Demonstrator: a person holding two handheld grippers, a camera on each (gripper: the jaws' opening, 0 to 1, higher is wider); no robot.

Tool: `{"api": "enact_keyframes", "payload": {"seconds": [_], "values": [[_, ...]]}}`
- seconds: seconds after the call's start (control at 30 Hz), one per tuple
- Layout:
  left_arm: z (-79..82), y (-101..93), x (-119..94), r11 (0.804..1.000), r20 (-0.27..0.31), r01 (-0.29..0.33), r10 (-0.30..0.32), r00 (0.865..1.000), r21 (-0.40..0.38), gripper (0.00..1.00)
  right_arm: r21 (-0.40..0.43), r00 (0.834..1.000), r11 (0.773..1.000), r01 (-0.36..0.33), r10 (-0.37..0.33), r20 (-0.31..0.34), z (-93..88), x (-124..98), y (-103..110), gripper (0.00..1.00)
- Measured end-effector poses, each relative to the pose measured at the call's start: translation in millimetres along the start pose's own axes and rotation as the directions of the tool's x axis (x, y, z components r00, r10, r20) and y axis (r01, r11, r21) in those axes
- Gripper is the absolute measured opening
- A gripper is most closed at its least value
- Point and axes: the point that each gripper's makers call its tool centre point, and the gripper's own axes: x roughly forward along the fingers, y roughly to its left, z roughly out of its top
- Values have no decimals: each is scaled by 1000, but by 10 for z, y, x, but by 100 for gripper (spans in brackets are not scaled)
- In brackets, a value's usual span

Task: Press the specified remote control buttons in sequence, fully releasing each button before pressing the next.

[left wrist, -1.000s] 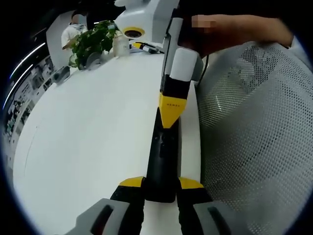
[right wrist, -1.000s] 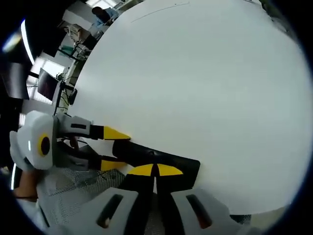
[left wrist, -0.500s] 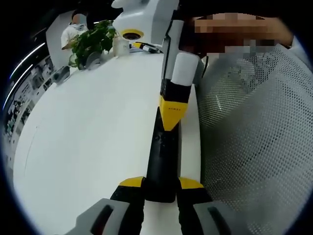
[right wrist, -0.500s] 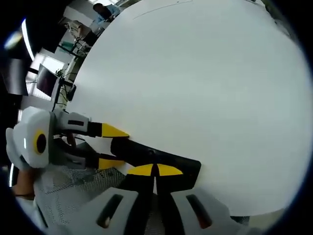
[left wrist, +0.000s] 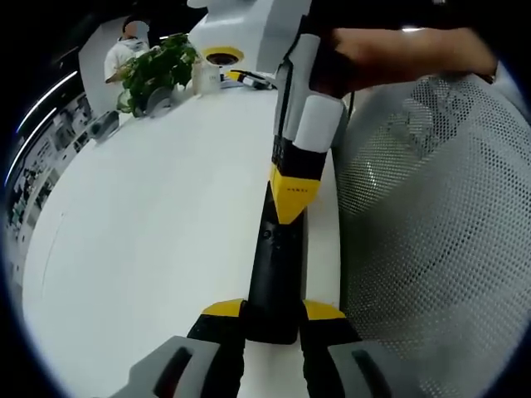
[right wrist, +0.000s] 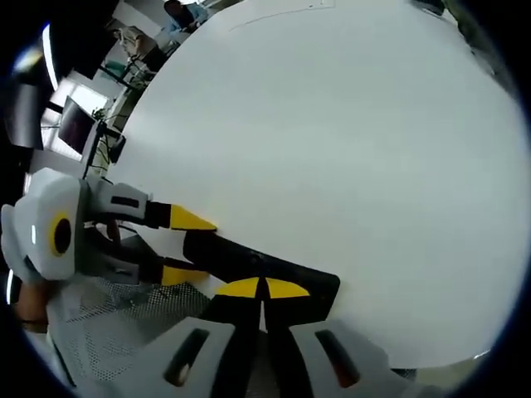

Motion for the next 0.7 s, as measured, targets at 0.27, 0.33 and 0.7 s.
{"api": "enact_keyframes", "payload": {"seconds": [0.27,0.33,0.7], "values": [[-1,2,0,1000,3,0,0,1000,-3,25,-14,1000,1000,-25,25,-9,-1,-8,10,0],[-1,2,-1,1000,5,0,0,1000,-3,25,6,999,999,-32,32,-7,-2,-15,3,0],[0,6,2,1000,5,1,-1,1000,0,25,83,998,996,-43,47,-41,-56,-59,-17,0]]}}
